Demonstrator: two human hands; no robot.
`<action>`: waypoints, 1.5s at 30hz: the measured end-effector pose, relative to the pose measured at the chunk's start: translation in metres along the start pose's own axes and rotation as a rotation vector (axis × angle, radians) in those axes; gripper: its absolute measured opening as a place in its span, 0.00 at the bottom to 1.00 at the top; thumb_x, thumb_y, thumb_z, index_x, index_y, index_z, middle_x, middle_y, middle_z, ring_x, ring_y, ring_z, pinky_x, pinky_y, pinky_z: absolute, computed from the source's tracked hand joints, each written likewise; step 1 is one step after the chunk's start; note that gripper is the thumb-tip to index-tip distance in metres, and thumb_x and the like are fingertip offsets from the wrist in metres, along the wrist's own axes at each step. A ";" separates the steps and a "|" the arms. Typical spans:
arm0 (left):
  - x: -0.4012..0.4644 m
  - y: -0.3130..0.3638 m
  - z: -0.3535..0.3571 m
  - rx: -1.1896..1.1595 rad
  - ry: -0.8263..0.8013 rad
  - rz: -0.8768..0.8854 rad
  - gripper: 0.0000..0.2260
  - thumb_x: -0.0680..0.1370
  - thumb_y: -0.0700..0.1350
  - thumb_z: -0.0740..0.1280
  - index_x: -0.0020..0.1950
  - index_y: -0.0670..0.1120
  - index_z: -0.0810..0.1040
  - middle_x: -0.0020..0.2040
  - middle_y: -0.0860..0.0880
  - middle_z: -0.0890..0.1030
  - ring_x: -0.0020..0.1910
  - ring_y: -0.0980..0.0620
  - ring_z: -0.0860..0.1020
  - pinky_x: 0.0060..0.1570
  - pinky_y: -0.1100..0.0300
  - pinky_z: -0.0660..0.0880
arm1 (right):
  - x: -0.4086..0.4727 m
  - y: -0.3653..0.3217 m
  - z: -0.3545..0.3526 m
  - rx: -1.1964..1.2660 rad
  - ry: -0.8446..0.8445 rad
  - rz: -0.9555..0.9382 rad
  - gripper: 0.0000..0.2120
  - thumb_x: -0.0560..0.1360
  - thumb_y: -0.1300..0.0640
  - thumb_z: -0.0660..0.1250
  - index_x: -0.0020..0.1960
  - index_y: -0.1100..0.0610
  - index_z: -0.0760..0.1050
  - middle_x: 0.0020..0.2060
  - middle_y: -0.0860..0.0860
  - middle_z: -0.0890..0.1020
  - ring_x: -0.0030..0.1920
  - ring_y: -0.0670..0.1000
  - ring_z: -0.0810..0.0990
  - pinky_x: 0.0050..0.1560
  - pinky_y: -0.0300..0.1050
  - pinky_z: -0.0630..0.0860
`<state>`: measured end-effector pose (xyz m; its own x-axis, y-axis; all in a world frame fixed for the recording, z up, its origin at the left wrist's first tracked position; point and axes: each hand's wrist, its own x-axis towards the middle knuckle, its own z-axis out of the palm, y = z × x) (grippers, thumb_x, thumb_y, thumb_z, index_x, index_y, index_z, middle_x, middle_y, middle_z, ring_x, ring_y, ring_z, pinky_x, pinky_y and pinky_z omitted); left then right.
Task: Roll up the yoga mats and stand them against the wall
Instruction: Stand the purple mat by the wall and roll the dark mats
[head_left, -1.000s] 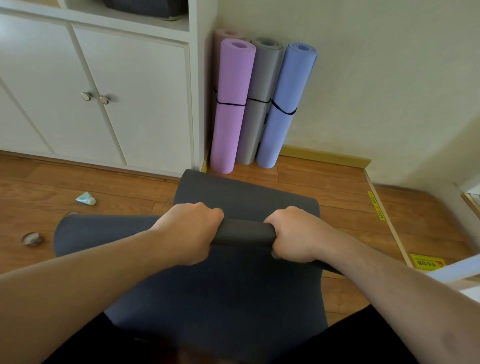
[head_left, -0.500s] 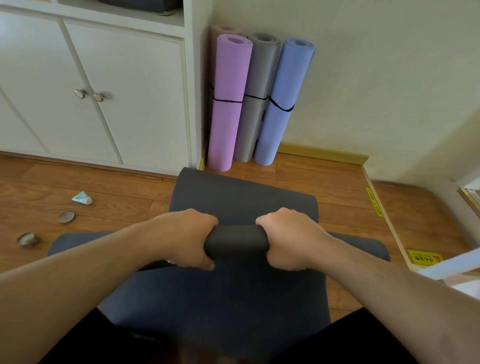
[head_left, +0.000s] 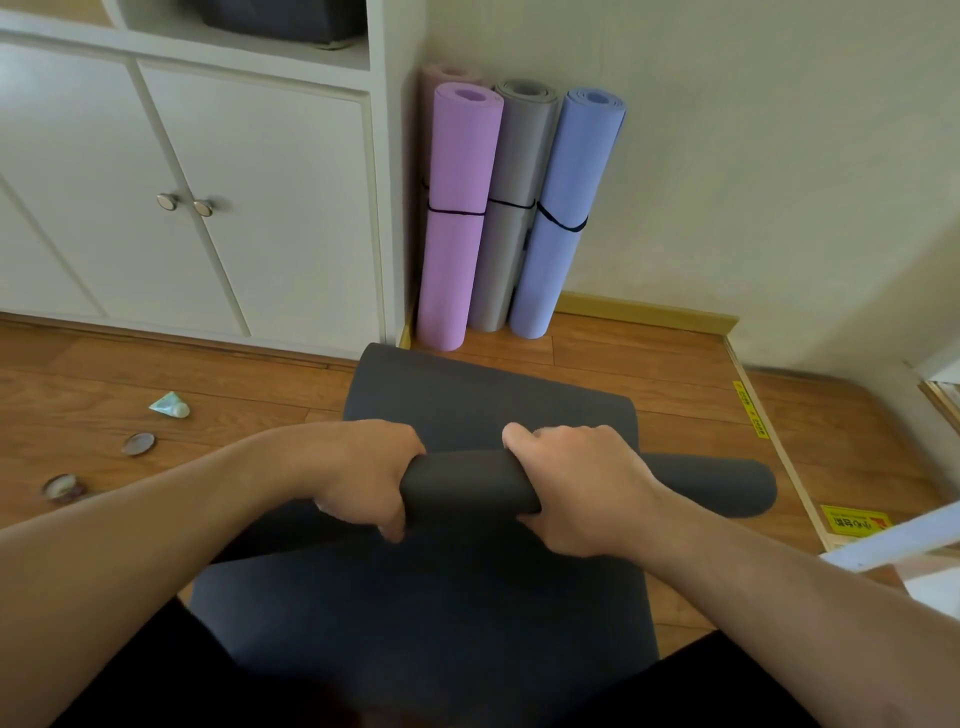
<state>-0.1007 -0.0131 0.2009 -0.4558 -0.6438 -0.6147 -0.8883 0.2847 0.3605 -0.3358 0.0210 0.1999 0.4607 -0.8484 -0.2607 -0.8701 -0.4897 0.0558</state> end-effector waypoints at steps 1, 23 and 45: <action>0.000 0.000 0.001 -0.007 -0.050 -0.008 0.16 0.73 0.51 0.79 0.56 0.56 0.77 0.49 0.55 0.81 0.48 0.56 0.80 0.46 0.60 0.75 | 0.000 -0.001 0.000 0.038 -0.040 -0.002 0.20 0.75 0.46 0.75 0.57 0.47 0.65 0.44 0.45 0.78 0.44 0.50 0.80 0.41 0.48 0.77; -0.001 0.004 0.014 0.229 0.280 0.045 0.19 0.70 0.60 0.75 0.54 0.59 0.71 0.44 0.58 0.79 0.42 0.58 0.79 0.42 0.59 0.78 | 0.006 0.011 0.001 0.187 -0.124 0.105 0.14 0.72 0.51 0.76 0.52 0.45 0.74 0.44 0.45 0.80 0.43 0.49 0.81 0.45 0.50 0.83; 0.010 0.013 0.016 0.468 0.531 0.065 0.27 0.70 0.63 0.76 0.60 0.56 0.66 0.51 0.57 0.76 0.51 0.54 0.77 0.47 0.57 0.74 | 0.016 0.013 -0.007 0.325 -0.133 0.212 0.17 0.67 0.44 0.81 0.49 0.45 0.77 0.43 0.45 0.82 0.41 0.47 0.83 0.43 0.48 0.84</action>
<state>-0.1179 -0.0041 0.1886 -0.5252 -0.8403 -0.1344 -0.8457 0.5330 -0.0274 -0.3390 -0.0004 0.2034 0.2576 -0.8796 -0.4000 -0.9630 -0.1999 -0.1804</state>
